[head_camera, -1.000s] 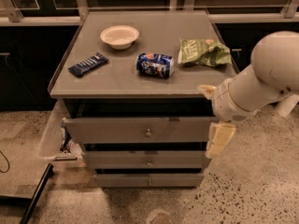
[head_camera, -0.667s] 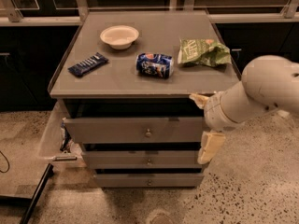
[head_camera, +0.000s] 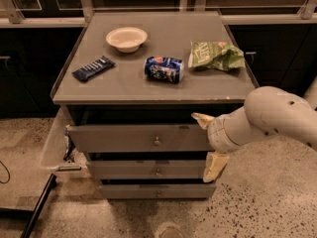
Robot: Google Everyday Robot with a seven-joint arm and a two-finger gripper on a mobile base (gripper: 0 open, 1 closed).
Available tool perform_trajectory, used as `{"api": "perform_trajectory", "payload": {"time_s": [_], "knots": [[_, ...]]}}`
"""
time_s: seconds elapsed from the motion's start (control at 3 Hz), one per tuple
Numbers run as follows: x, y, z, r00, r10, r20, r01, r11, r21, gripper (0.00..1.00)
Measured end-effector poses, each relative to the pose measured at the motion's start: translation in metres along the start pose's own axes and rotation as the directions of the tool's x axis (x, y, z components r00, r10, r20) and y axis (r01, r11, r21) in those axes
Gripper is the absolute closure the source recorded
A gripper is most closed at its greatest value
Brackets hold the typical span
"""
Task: Open top drawer
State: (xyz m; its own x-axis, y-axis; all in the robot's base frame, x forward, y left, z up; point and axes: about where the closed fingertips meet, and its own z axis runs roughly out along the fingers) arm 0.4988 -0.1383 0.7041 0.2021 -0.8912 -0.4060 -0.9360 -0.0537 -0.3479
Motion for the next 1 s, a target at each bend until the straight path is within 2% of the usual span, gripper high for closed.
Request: {"api": "perform_trajectory", "payload": {"time_s": [0.33,0.67,1.0], "knots": [[0.004,-0.001,0.004,1.0,0.013,0.006,-0.013,0.9999,-0.006,0.0],[0.02,-0.011,0.022,0.999,0.044,0.011,-0.044,0.999,-0.008,0.0],[0.034,-0.023,0.04,0.999,0.048,0.021,-0.048,0.9988,-0.008,0.0]]}}
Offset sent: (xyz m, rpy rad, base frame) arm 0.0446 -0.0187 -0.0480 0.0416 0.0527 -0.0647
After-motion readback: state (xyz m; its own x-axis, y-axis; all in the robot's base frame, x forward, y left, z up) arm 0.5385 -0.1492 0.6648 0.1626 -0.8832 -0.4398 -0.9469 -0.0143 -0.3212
